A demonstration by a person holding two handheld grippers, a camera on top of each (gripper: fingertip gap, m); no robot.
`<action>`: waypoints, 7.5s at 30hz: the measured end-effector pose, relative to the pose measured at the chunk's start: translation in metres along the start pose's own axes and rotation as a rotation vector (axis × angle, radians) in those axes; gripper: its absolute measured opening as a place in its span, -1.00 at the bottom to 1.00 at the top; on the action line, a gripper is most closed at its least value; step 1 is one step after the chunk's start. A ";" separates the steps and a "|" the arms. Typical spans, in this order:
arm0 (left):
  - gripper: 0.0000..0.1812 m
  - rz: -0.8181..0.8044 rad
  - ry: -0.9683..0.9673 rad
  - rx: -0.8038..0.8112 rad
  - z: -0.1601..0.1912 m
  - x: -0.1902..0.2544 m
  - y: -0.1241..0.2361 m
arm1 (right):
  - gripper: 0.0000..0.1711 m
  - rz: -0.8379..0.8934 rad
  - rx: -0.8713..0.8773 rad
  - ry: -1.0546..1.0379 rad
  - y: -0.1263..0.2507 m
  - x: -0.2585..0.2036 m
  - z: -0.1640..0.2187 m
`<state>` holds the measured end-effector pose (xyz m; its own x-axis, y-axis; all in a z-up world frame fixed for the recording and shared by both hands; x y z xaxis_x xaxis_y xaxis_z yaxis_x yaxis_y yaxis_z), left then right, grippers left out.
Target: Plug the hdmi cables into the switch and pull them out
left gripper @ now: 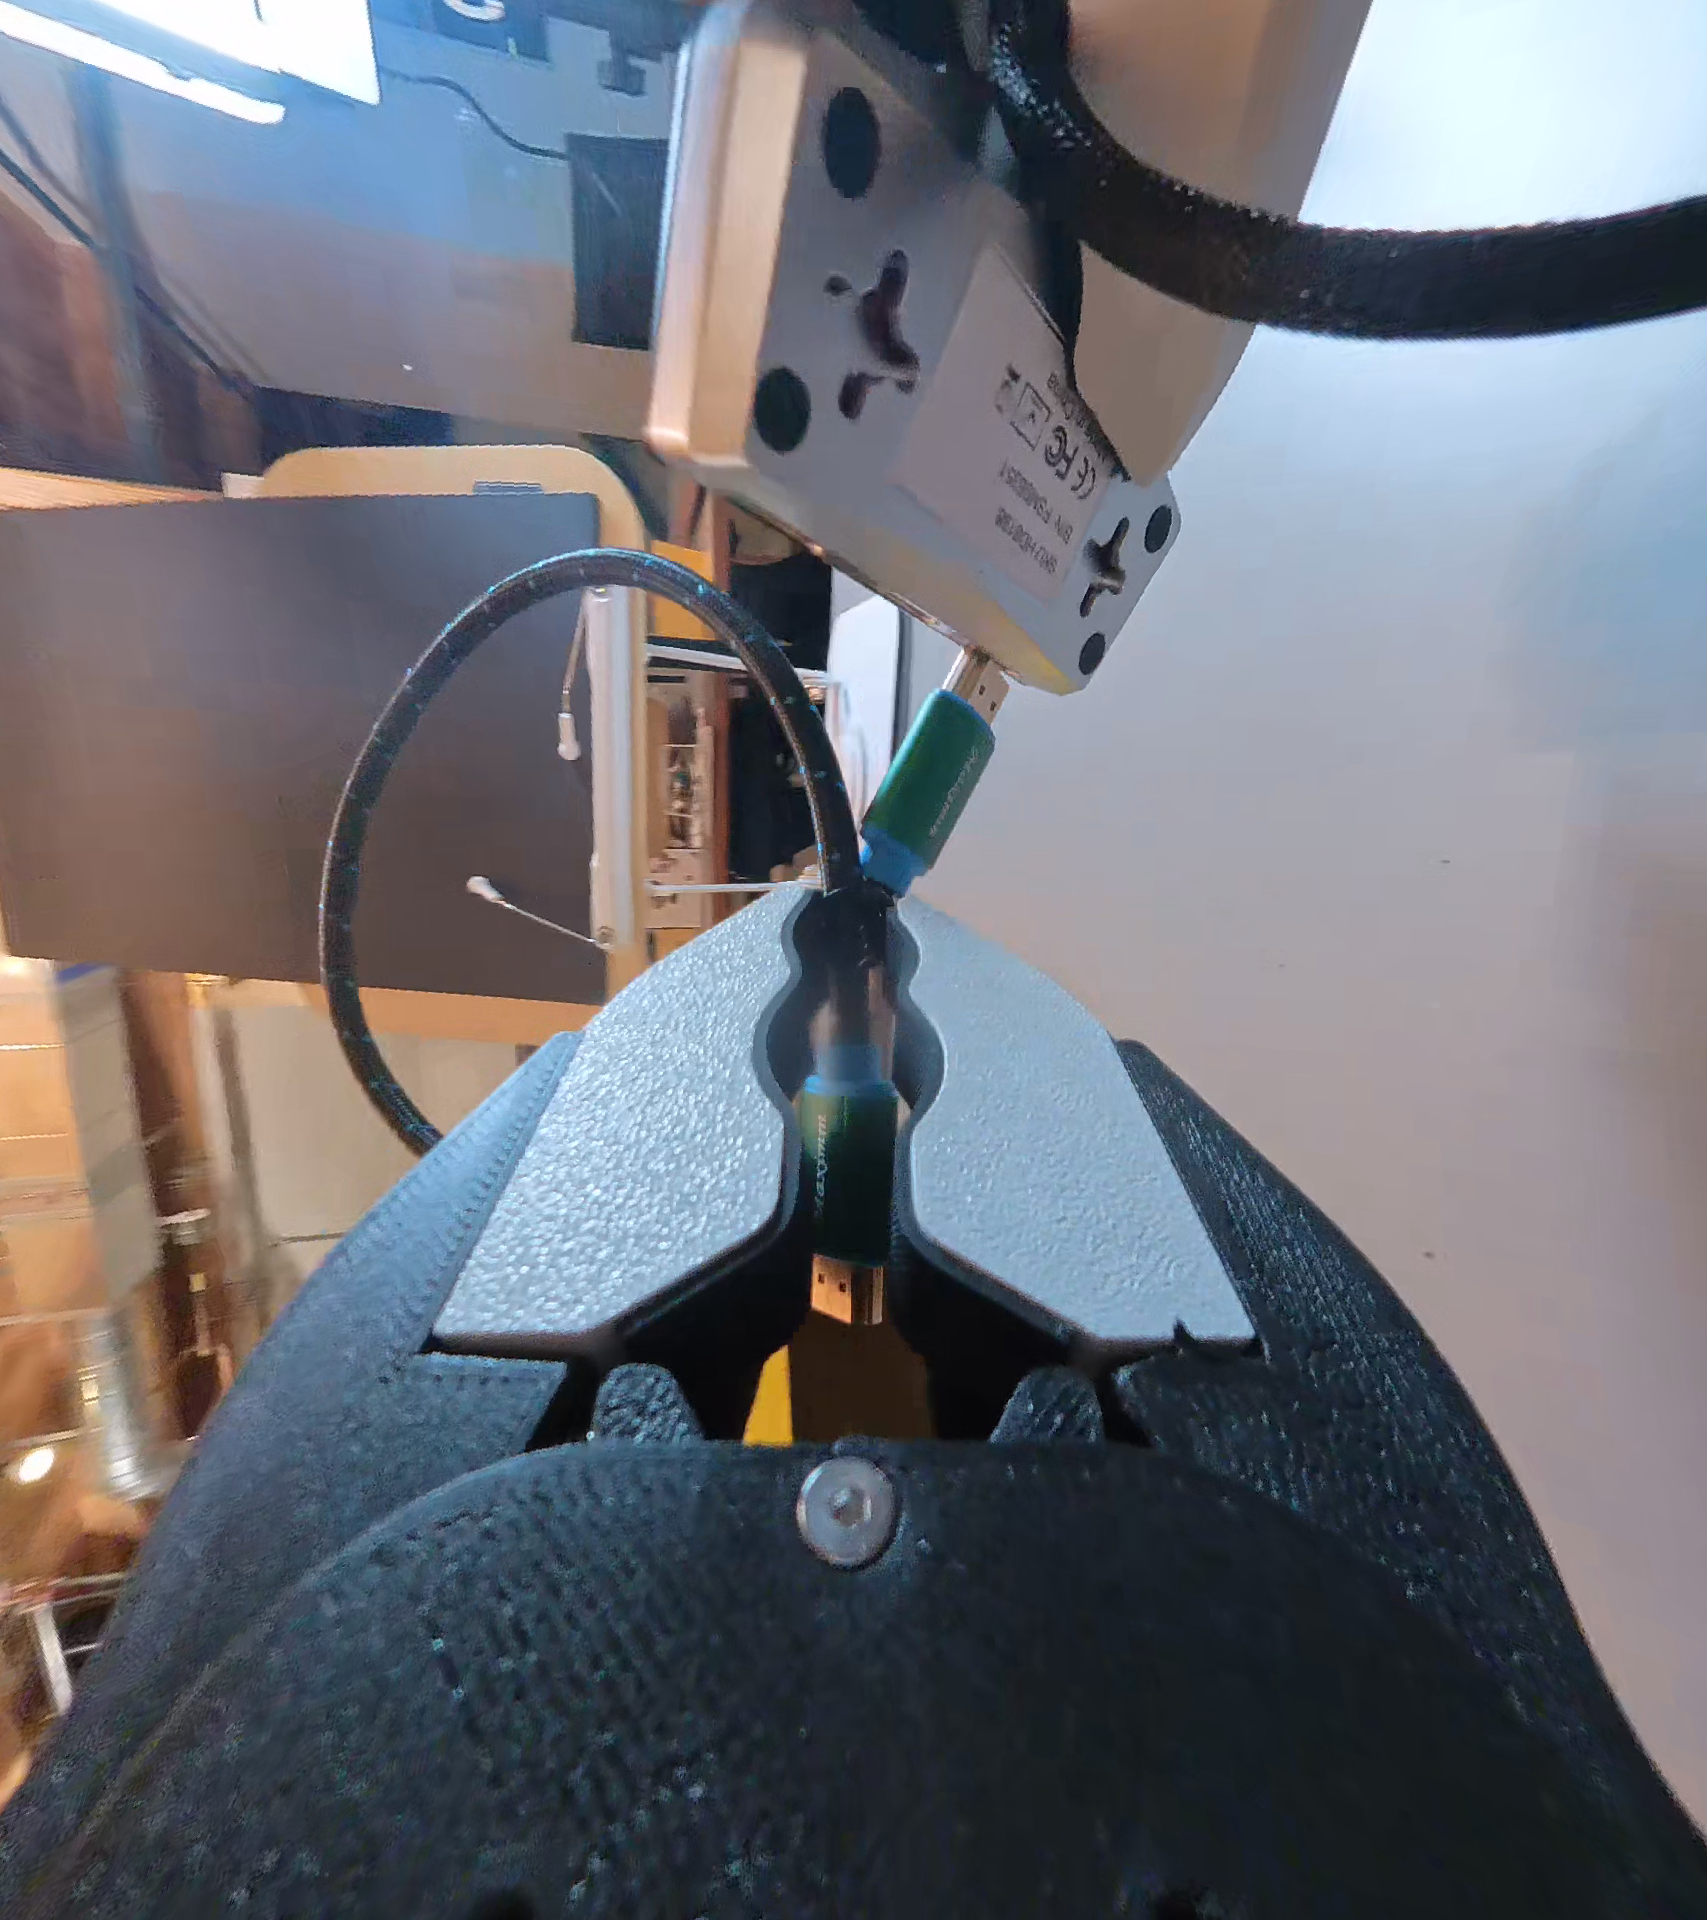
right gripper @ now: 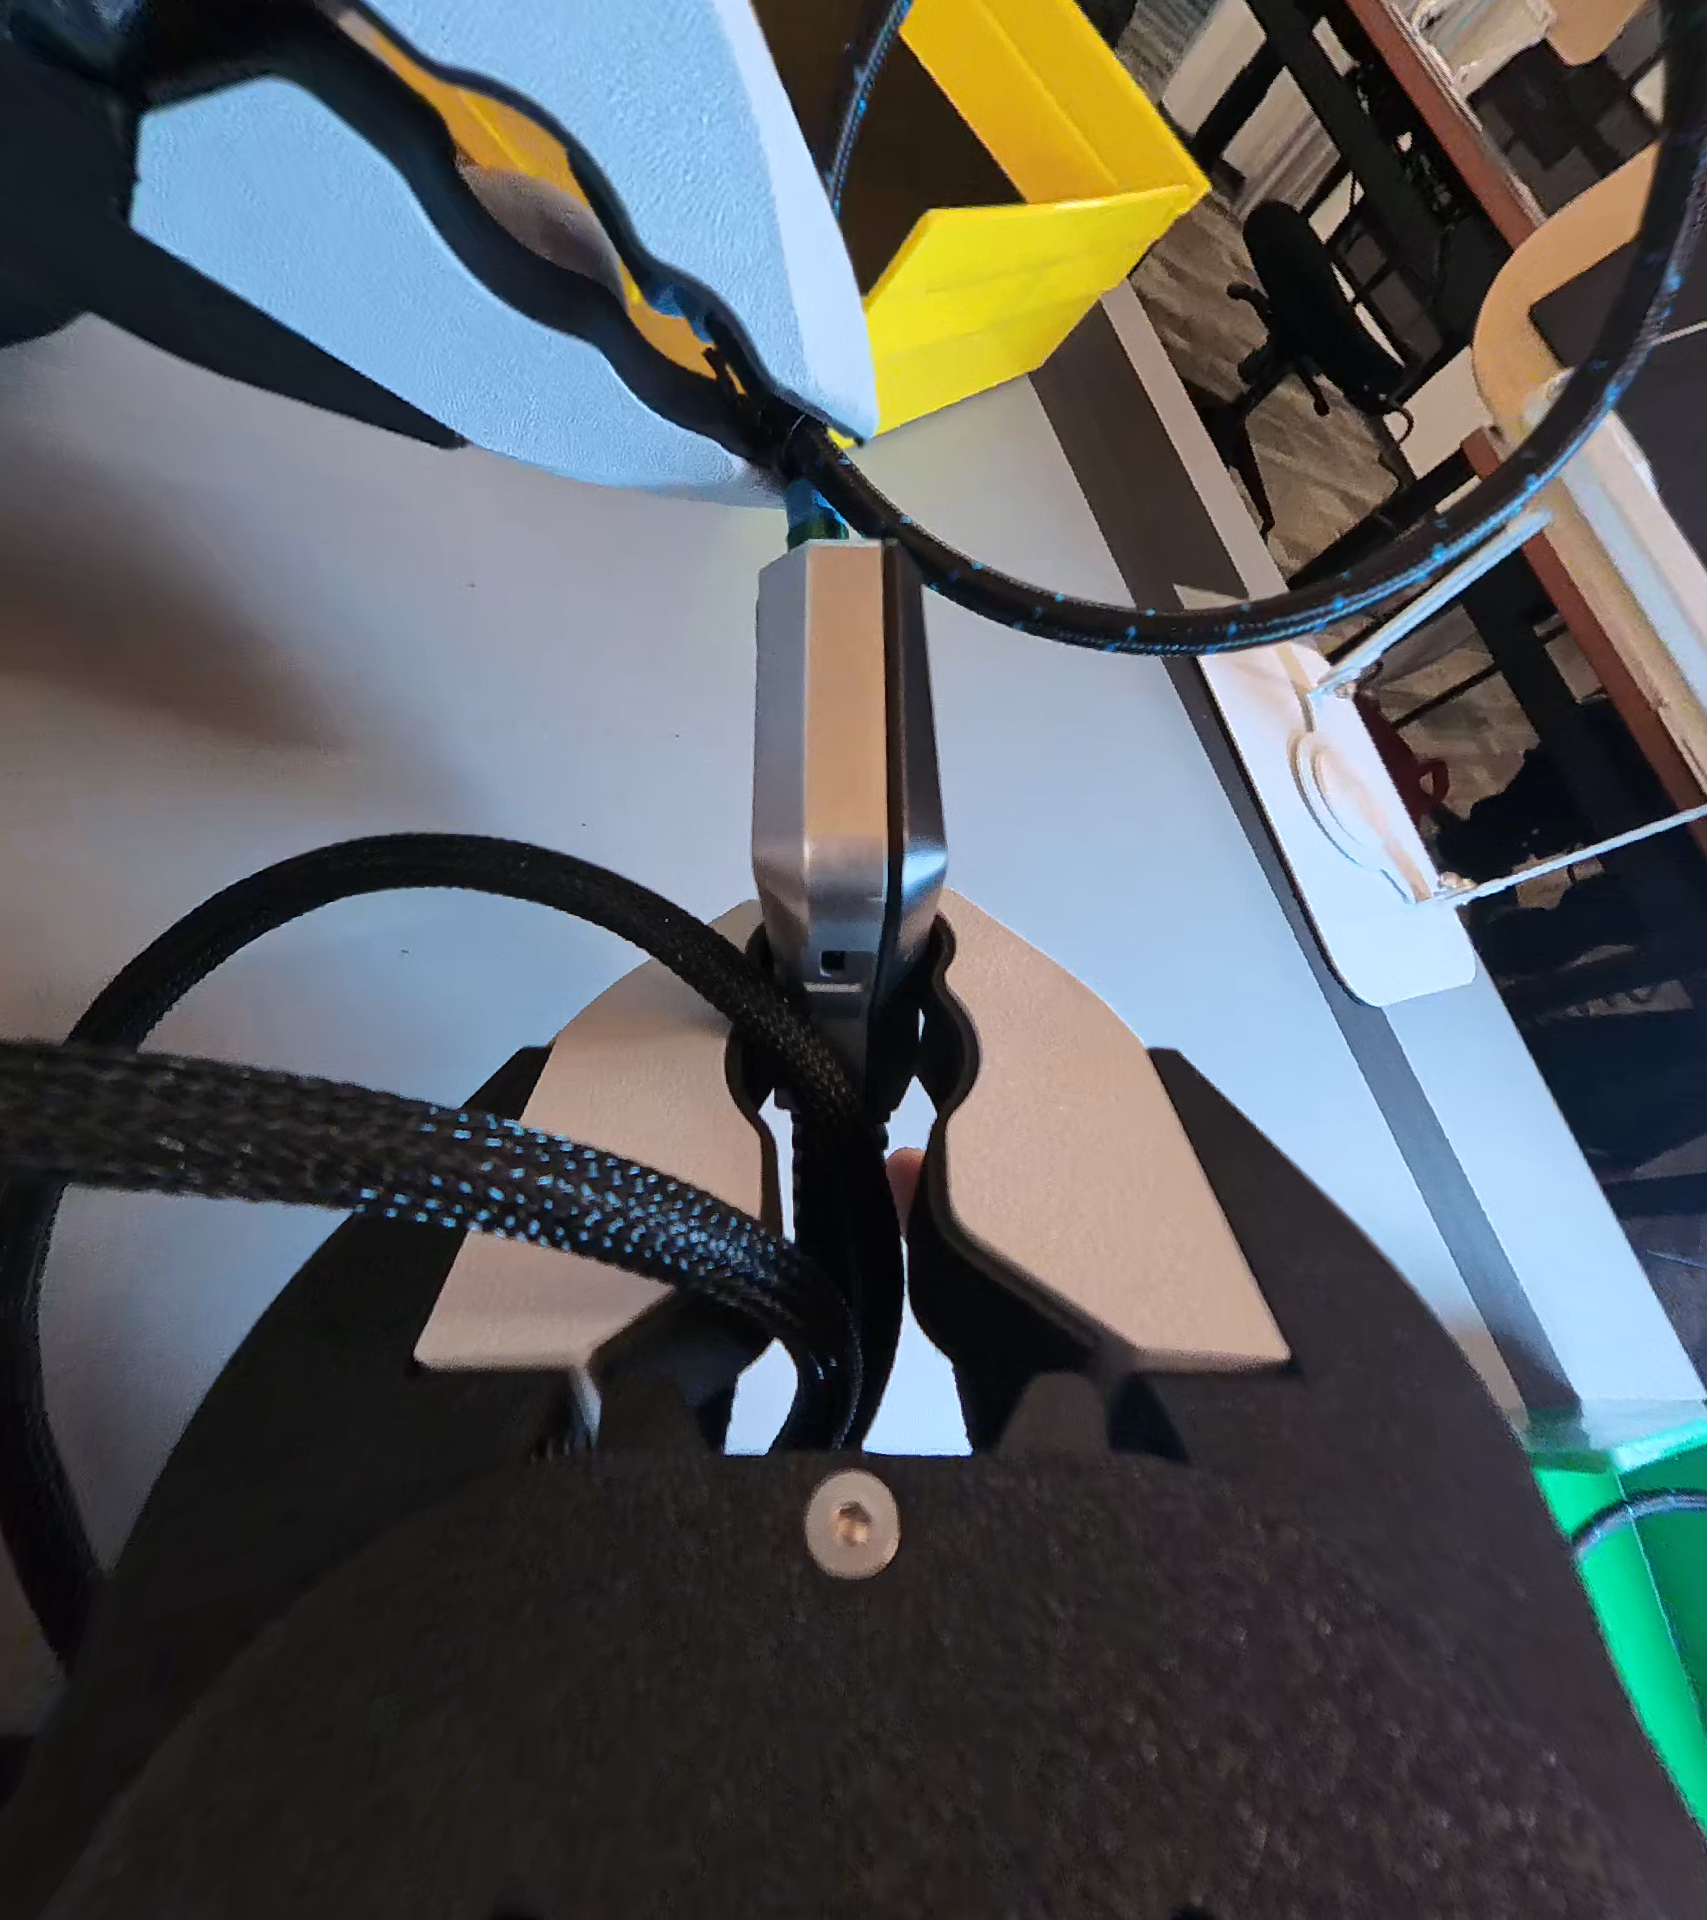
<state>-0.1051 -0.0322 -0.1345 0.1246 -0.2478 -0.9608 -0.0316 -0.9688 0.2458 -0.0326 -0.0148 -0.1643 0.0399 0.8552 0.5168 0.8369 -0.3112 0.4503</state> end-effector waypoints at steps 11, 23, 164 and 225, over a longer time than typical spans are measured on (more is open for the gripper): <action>-0.87 0.136 0.242 0.186 -0.003 0.003 0.006 | -0.74 -0.117 0.171 0.017 0.013 -0.010 -0.011; -0.87 0.034 -0.027 -0.004 0.001 0.009 0.003 | -0.73 -0.076 0.072 0.026 0.006 -0.011 -0.005; -0.92 0.973 0.394 -0.485 0.222 0.025 0.020 | -0.73 0.309 0.144 0.102 0.064 0.060 0.007; -0.64 1.223 0.788 -0.097 -0.017 0.114 0.047 | -0.73 0.340 0.179 0.069 0.078 0.069 0.006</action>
<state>-0.0754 -0.1059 -0.2302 0.5707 -0.8052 0.1609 -0.4530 -0.1453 0.8796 0.0389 0.0220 -0.0978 0.2992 0.6841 0.6652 0.8647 -0.4892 0.1141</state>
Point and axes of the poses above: each gripper's, where its closed fingertips meet, y back along the fingers, z out of its underside, x = y × z across the jaws, the point moved 1 cm from there along y, back along the fingers, and after that the axes turned 1 degree about z, right-handed, at the moved point
